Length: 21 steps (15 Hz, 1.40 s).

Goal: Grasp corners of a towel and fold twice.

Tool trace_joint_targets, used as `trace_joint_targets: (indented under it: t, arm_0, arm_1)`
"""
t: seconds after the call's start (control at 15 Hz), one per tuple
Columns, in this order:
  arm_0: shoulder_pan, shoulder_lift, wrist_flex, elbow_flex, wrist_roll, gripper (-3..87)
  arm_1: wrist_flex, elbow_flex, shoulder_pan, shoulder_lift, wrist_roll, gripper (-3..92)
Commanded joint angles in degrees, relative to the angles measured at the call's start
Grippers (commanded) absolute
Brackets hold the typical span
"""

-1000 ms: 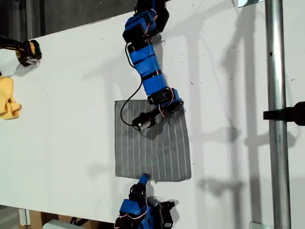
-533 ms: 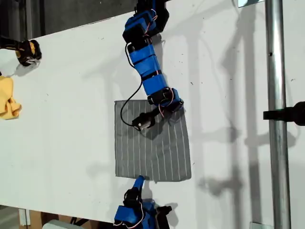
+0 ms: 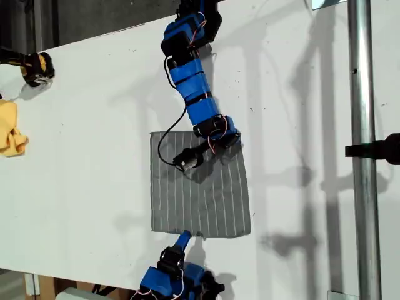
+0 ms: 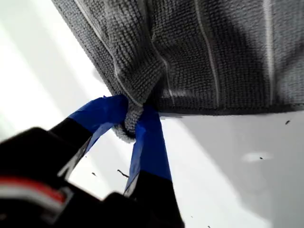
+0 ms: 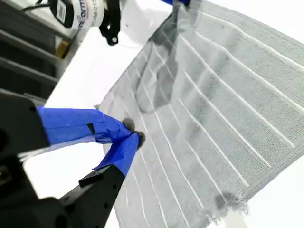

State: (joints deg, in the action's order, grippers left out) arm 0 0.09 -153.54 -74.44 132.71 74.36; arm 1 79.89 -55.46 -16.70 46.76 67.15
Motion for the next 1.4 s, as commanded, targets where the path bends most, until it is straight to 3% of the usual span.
trace_joint_targets:
  t: [0.0, 0.53, 0.93, 1.07, 1.2, 1.27, 1.33]
  arm_0:
    - [4.4, 10.4, 0.4, -11.9, -4.0, -2.0]
    - [16.4, 31.6, -9.7, -34.6, -16.4, -2.0]
    - [20.6, 34.0, -12.0, -36.8, -18.4, -1.8]
    - [22.9, 33.9, -12.0, -36.9, -18.5, 14.8]
    - [25.0, 34.2, -11.3, -36.0, -18.8, 20.9]
    - [25.3, 34.6, -11.3, -35.5, -18.7, 28.8]
    - [25.3, 34.8, -11.4, -35.0, -18.5, 28.8]
  arm_1:
    - [-0.4, 1.1, 1.1, 0.9, -0.1, -0.2]
    - [0.0, 1.0, 1.7, 1.1, -0.8, -0.2]
    - [0.3, 0.9, 1.7, 1.2, -1.0, -0.2]
    - [0.4, 0.8, 1.7, 1.2, -1.0, -0.2]
    - [0.4, 0.8, 1.5, 1.2, -1.0, -0.2]
    - [0.4, 0.8, 1.5, 1.2, -1.0, -0.2]
    - [0.3, 0.8, 1.4, 1.2, -1.0, -0.2]
